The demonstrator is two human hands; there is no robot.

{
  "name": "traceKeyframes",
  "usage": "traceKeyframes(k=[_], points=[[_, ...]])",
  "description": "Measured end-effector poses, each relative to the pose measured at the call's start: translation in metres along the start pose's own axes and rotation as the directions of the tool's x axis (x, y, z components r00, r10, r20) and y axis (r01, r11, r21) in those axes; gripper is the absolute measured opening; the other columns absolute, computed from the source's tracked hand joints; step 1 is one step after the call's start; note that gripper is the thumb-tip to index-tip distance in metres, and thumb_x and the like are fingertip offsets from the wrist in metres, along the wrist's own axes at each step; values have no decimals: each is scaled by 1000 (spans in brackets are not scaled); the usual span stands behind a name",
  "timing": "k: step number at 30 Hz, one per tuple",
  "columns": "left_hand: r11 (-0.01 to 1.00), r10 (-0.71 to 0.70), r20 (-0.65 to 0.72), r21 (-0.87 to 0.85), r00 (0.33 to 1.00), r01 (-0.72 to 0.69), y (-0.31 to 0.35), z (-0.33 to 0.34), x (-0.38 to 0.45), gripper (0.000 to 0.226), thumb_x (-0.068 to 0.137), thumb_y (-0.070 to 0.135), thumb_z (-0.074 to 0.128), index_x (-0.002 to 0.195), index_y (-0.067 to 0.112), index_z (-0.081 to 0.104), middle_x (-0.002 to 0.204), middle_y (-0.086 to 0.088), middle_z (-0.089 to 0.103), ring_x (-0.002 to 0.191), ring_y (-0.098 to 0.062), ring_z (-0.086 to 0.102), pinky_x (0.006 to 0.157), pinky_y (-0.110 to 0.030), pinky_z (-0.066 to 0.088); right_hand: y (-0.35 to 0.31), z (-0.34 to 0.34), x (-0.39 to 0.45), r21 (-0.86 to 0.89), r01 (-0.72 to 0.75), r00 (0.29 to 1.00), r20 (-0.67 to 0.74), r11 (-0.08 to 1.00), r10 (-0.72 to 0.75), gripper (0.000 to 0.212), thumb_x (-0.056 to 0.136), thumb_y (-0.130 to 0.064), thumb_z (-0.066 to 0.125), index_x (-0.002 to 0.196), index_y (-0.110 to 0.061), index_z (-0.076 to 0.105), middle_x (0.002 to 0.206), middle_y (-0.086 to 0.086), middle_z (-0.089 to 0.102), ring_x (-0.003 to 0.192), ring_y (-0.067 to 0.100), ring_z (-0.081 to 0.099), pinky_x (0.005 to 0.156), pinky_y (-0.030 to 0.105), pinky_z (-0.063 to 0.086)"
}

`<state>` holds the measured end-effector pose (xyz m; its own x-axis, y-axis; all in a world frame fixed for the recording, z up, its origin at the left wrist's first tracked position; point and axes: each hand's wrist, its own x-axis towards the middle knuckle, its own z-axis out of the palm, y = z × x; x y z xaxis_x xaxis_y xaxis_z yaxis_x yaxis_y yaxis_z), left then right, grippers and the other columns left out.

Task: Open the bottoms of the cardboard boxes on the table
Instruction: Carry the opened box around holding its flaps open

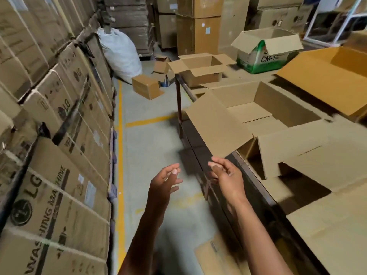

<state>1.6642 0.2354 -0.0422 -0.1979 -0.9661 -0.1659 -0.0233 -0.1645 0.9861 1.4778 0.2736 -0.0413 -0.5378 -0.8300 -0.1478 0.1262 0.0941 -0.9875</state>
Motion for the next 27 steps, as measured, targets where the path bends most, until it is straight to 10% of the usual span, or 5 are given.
traceKeyframes(k=[10,15,27], points=[[993,-8,311,116,950,-30,30,-26,240,24,103,28,52,121,26,67,116,2,72,98,-16,72,94,-38,54,1,57,146,-50,-20,910,-416,999,-3,17,94,-21,67,108,-30,71,109,-13,71,106,11,65,99,42,53],[978,6,507,178,862,-112,64,2,345,23,101,31,54,120,31,67,117,6,71,99,-12,71,93,-33,55,-12,59,189,-187,-15,769,-630,982,-108,22,96,-19,64,117,-26,69,116,-8,69,109,13,64,83,23,46],[919,56,763,213,644,-331,103,109,528,25,97,40,59,121,37,66,119,14,67,109,-4,63,97,-31,51,-4,42,299,-370,-381,420,-886,847,-198,41,91,-31,68,131,-26,62,132,2,63,130,29,49,108,59,21]])
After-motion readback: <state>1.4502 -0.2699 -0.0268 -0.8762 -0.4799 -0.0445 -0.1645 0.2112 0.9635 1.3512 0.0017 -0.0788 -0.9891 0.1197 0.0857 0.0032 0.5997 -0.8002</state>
